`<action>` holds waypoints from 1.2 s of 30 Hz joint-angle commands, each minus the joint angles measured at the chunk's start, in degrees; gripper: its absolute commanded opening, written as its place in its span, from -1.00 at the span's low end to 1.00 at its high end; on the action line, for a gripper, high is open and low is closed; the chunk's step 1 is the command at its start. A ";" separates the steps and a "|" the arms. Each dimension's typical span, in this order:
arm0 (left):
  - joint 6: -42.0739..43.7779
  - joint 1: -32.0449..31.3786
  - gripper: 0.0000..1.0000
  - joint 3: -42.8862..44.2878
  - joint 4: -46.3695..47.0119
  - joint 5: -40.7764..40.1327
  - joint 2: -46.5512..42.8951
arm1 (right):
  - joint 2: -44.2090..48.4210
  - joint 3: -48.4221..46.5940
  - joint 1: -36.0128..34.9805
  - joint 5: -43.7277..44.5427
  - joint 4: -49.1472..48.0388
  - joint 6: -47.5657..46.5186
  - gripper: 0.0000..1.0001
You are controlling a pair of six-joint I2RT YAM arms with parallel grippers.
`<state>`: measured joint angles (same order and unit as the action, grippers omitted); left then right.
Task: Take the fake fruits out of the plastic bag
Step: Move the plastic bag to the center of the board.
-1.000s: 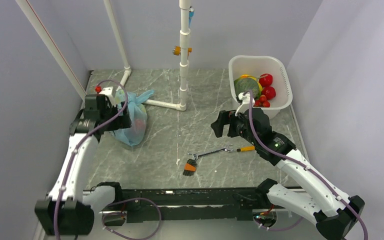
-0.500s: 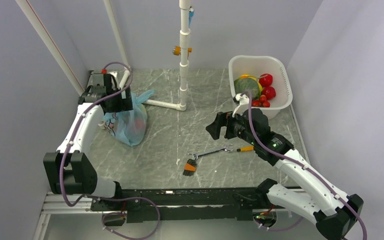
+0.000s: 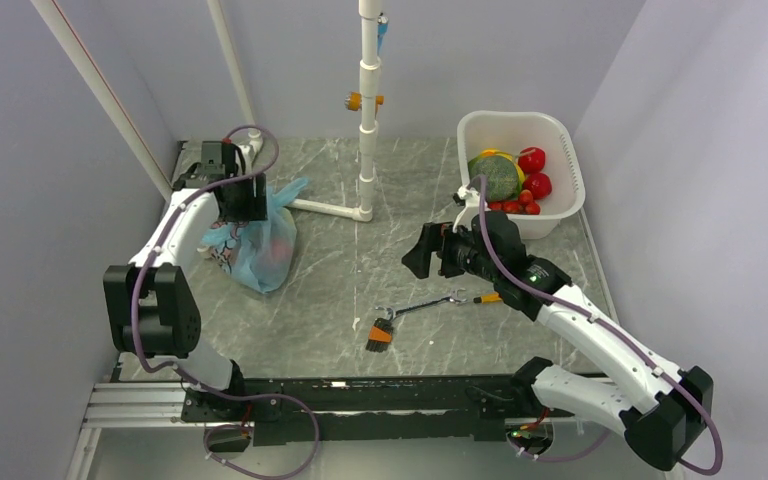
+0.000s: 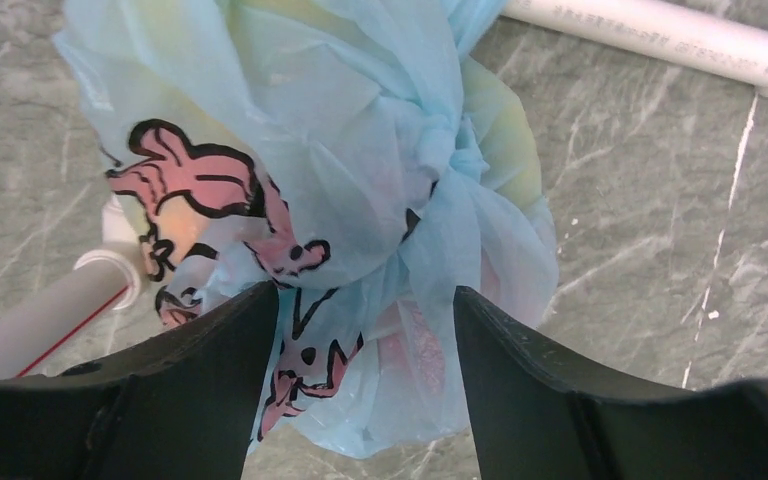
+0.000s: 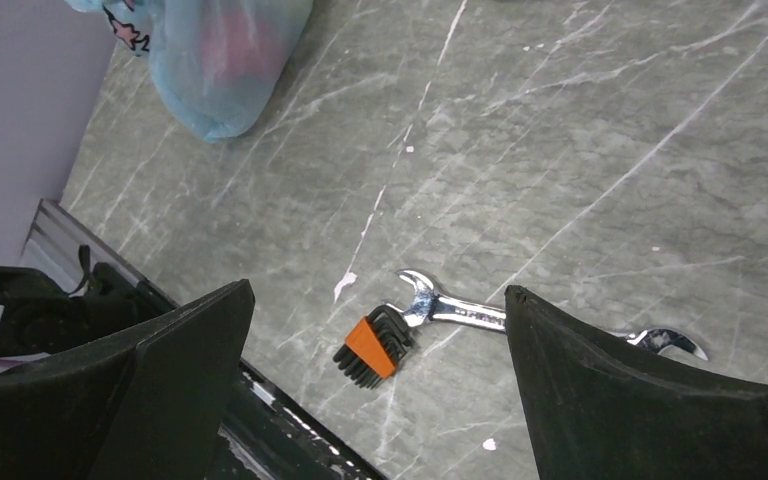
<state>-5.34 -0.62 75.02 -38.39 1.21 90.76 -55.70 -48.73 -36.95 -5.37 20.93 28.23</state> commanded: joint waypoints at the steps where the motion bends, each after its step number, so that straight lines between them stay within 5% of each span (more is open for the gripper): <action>1: 1.04 -2.11 0.36 -0.64 1.88 1.93 -0.33 | -1.58 -3.77 -0.25 -2.43 -1.07 3.15 0.99; 11: -0.94 -7.11 -0.53 -4.52 0.18 2.32 -3.57 | -0.12 -2.33 -0.63 -4.84 4.11 6.23 0.99; 17: -9.25 -9.24 -0.67 -16.66 2.10 13.94 -13.22 | 0.16 0.83 -3.96 -6.46 1.83 8.43 0.99; 23: -18.20 -12.29 -0.64 -32.02 5.40 23.02 -31.31 | -1.64 4.70 -10.75 -6.04 -5.51 10.70 0.99; 33: -24.92 -15.20 -0.43 -36.06 -1.16 25.41 -49.44 | -12.76 -2.16 -19.41 -2.55 -9.19 5.90 0.99; 36: -25.88 -15.29 -0.09 -35.96 -3.36 24.63 -52.82 | -16.34 -5.18 -20.59 -2.29 -10.69 4.56 0.99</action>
<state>-27.57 -15.57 39.31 -39.11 24.32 41.34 -69.14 -48.23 -56.10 -9.45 15.84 35.64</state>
